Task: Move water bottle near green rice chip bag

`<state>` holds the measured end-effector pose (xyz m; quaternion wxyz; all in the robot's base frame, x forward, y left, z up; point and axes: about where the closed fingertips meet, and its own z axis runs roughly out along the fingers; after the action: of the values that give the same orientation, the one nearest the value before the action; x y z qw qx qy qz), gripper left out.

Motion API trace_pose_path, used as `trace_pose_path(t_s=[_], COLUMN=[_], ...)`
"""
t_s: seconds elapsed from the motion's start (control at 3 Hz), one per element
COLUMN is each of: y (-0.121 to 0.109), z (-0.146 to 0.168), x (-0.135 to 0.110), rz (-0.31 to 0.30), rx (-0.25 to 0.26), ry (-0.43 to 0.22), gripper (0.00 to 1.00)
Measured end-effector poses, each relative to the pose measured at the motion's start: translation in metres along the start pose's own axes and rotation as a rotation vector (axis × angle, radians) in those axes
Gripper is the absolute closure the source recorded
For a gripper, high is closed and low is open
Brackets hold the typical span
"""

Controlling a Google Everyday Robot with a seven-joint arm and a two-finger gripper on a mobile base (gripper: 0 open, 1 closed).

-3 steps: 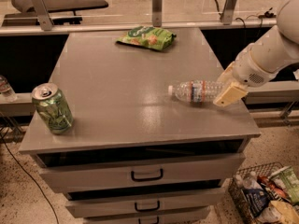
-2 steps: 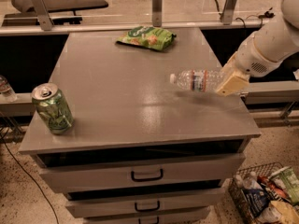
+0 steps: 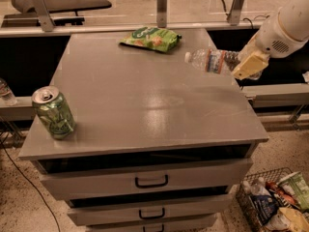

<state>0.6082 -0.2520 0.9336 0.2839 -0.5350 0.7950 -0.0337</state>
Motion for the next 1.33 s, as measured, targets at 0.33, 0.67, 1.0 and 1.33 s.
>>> trace_pose_path(t_s=[0.33, 0.67, 1.0, 1.33], y=[-0.003, -0.021, -0.043, -0.059], z=[0.002, 0.007, 0.019, 0.037], x=[0.0, -0.008, -0.022, -0.041], rz=[0.006, -0.003, -0.033, -0.065], rx=[0.009, 0.061, 0.108, 0.134], ry=[0.001, -0.011, -0.037, -0.072], gripper=[1.0, 1.0, 1.0, 1.0])
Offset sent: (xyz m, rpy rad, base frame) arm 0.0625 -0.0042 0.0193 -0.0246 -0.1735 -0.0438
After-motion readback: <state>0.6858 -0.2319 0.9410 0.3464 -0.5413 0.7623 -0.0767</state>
